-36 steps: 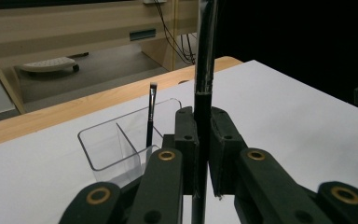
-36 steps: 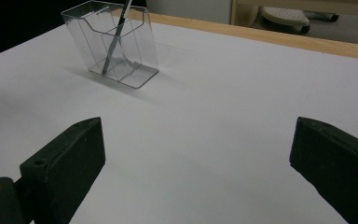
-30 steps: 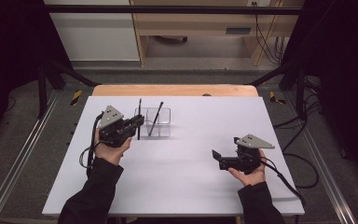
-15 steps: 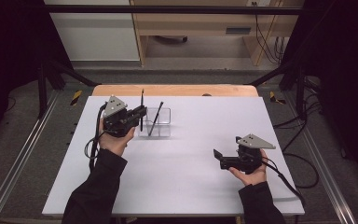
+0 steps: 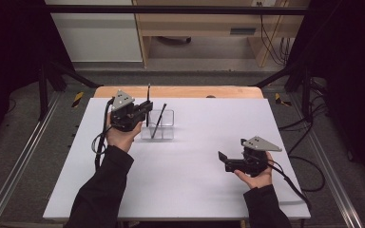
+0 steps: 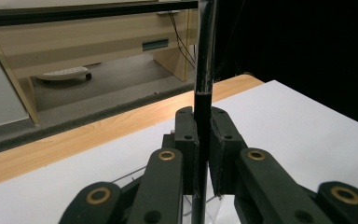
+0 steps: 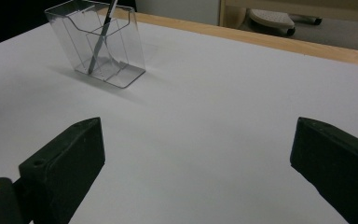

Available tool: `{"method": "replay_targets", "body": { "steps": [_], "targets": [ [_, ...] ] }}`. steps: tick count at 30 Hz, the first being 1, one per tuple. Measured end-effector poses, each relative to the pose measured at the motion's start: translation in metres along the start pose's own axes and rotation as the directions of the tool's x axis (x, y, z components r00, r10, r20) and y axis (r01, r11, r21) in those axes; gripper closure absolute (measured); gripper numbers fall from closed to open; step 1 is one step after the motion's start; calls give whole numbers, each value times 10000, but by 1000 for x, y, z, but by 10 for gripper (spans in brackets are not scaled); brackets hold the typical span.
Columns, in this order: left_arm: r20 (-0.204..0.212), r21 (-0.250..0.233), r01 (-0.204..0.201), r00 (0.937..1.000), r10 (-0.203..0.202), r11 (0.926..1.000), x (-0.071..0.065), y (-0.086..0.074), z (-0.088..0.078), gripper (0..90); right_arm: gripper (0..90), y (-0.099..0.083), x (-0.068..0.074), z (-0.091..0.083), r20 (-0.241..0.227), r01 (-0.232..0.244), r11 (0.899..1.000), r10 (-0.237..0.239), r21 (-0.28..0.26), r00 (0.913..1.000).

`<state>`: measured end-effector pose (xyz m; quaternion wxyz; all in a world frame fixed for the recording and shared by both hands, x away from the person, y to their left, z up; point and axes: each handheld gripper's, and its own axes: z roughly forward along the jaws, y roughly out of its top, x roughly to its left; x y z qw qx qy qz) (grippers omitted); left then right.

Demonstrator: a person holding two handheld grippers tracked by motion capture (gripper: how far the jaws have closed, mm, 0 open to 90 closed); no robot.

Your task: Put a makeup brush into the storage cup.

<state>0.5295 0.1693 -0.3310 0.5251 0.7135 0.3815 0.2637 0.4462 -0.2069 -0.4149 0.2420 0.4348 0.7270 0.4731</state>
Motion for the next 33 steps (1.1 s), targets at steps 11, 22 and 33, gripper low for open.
{"method": "replay_targets", "body": {
  "steps": [11,22,33],
  "targets": [
    [-112,86,-56,9999,57,9999,3,7,26,826,37,1,-1,-1,-48,-47,9999,47,-99,10000],
    [-376,258,5,9993,5,9997,11,2,45,827,37,1,-1,-2,-77,-42,9999,41,-107,10000],
    [-475,444,38,9989,-17,9990,17,-9,57,828,38,1,0,-1,-106,-41,9999,40,-103,9999]
  ]
}}
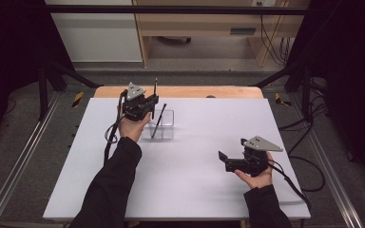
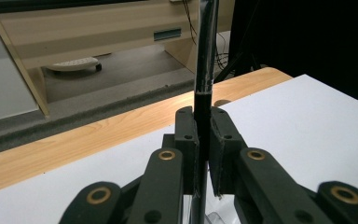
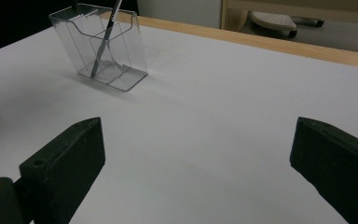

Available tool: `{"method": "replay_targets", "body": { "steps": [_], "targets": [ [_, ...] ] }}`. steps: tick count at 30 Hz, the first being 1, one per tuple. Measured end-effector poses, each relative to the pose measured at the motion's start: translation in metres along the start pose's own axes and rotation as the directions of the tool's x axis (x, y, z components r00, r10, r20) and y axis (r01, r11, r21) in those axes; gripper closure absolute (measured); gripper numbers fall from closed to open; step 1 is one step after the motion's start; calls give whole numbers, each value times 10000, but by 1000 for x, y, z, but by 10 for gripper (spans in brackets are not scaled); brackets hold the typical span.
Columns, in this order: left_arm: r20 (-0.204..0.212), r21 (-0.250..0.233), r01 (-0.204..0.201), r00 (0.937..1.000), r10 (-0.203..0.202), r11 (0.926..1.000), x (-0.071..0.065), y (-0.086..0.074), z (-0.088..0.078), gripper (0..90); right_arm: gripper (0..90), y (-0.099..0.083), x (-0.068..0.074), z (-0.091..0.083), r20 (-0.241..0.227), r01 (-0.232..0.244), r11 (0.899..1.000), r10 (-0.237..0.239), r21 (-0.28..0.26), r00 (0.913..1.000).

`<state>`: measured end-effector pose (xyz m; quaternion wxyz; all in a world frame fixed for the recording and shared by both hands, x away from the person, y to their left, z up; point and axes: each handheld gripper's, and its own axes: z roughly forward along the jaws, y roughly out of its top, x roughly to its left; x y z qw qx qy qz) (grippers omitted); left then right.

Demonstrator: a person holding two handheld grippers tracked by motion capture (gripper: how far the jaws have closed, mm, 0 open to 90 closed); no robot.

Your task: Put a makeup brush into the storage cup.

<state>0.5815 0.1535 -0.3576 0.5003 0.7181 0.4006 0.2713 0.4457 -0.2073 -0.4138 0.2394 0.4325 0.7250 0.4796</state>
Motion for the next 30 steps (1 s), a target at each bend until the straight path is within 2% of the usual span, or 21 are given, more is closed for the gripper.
{"method": "replay_targets", "body": {
  "steps": [30],
  "targets": [
    [-49,291,269,9996,-267,9992,4,-39,9,829,40,-2,2,3,-65,17,10000,-17,79,10000]
  ]
}}
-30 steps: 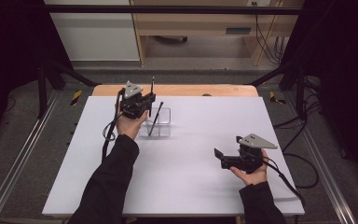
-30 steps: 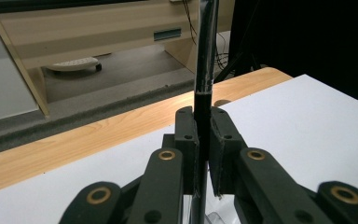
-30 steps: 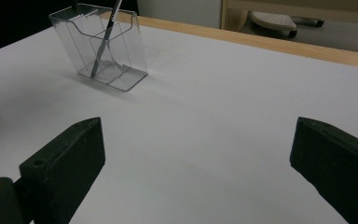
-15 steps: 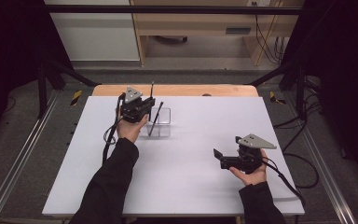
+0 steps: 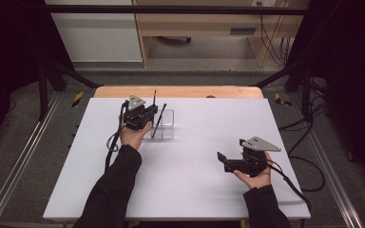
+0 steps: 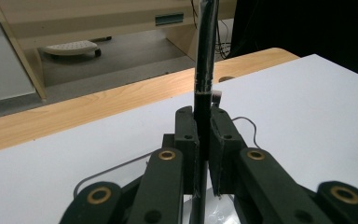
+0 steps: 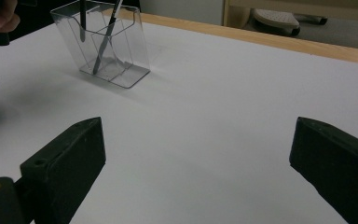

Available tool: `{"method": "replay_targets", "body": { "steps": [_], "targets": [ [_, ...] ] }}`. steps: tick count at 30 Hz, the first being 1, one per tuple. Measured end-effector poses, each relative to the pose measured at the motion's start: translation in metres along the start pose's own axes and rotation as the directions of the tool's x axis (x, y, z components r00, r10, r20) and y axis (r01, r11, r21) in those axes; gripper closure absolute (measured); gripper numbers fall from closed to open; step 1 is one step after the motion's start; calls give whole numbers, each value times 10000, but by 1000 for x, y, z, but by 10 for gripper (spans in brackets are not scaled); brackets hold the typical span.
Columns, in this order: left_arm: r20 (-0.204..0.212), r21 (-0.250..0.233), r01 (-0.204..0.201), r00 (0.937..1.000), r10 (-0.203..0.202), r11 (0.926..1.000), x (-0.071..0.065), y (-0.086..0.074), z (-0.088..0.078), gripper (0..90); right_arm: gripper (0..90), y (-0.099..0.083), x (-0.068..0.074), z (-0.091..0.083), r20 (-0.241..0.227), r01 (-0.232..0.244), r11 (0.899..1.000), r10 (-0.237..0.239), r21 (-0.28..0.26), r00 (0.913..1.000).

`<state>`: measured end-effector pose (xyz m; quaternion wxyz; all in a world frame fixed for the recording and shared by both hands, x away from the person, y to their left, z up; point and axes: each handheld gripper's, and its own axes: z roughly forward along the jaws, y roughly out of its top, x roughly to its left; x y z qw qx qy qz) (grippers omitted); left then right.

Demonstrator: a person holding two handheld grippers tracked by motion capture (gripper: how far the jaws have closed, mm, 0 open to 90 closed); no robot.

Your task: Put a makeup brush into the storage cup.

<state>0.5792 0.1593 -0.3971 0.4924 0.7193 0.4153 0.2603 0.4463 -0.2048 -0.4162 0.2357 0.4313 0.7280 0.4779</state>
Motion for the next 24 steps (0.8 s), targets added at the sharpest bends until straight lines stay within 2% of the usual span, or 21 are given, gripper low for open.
{"method": "replay_targets", "body": {
  "steps": [18,22,24],
  "targets": [
    [86,334,3,10000,-6,9994,-1,-18,-1,825,41,0,0,-1,-20,-21,10000,21,-47,10000],
    [177,356,-53,9998,47,9994,-2,-17,-7,777,41,1,0,-2,-51,-112,9998,112,-139,9999],
    [135,361,-75,9999,70,9993,-2,-15,-14,723,40,2,0,-2,-74,-131,9998,130,-134,9999]
  ]
}}
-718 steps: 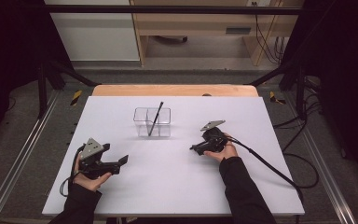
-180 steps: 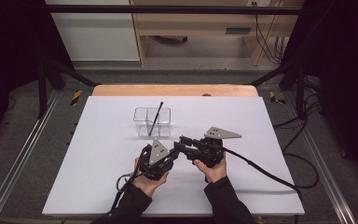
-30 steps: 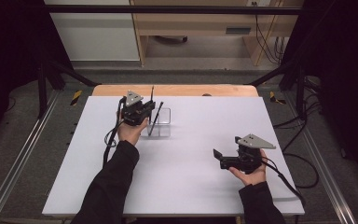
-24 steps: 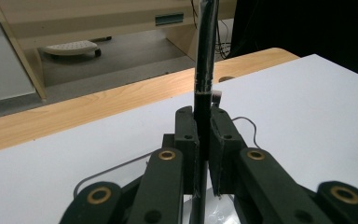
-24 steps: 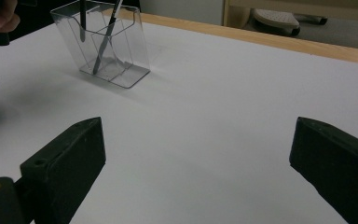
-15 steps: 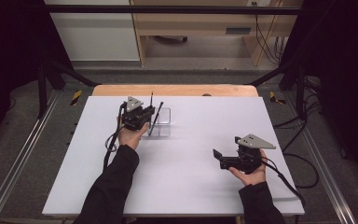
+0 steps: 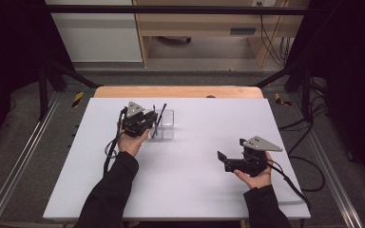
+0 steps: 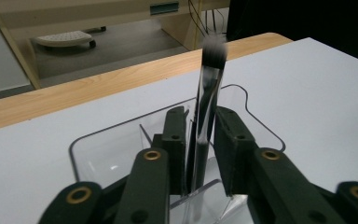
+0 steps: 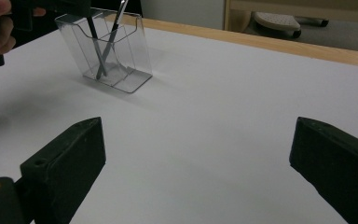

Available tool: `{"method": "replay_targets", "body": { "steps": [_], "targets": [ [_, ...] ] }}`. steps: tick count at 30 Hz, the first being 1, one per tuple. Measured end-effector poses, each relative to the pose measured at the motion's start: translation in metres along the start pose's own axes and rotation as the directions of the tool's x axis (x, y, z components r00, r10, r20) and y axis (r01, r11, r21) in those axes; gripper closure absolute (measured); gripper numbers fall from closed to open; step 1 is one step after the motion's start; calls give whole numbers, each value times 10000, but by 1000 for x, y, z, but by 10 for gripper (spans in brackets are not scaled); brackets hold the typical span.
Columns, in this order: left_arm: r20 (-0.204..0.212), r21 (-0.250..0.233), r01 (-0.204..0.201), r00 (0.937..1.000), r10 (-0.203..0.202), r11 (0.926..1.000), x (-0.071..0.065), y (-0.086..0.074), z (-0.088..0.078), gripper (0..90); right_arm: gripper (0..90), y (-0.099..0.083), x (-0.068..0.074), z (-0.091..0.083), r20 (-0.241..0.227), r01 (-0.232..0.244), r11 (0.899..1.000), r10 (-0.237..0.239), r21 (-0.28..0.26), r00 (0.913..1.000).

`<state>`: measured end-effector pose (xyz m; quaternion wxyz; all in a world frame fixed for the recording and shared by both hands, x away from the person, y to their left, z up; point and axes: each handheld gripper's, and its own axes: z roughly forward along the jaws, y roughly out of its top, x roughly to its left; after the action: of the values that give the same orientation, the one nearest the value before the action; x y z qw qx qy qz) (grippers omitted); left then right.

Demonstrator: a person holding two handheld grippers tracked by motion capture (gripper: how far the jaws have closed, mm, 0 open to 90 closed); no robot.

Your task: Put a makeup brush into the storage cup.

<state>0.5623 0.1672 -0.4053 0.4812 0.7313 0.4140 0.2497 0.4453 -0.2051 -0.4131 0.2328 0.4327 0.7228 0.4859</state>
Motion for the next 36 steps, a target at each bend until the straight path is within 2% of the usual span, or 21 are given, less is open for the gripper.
{"method": "replay_targets", "body": {
  "steps": [1,7,10,13,15,22,27,32,36],
  "targets": [
    [0,0,0,10000,0,10000,0,0,0,702,40,0,0,0,0,0,10000,0,0,10000],
    [42,-362,38,10000,-36,9993,4,7,-24,627,39,2,1,0,-26,13,10000,-13,-72,10000],
    [189,-439,136,9997,-128,9989,4,7,-36,554,39,3,0,-1,-84,-115,9999,114,-123,9999],
    [364,-473,179,9992,-162,9987,4,6,-45,520,39,3,0,-1,-138,-157,9997,155,-176,9998],
    [468,-438,194,9988,-174,9989,3,4,-50,465,39,4,0,-1,-111,-122,9997,120,-221,9999],
    [754,-454,15,9972,19,9990,-2,-8,-68,357,38,5,-1,-2,-92,-82,9997,80,-248,9999],
    [920,-365,-88,9957,121,9993,-6,-14,-81,308,37,5,-1,-2,-82,-48,9998,46,-213,10000],
    [997,-254,-359,9943,383,9990,-9,-25,-93,254,37,5,-2,-3,-106,-48,9998,46,-191,9999],
    [994,-266,-351,9943,375,9990,-8,-32,-97,220,37,5,-2,-2,-88,-1,9999,-1,-172,10000]
  ]
}}
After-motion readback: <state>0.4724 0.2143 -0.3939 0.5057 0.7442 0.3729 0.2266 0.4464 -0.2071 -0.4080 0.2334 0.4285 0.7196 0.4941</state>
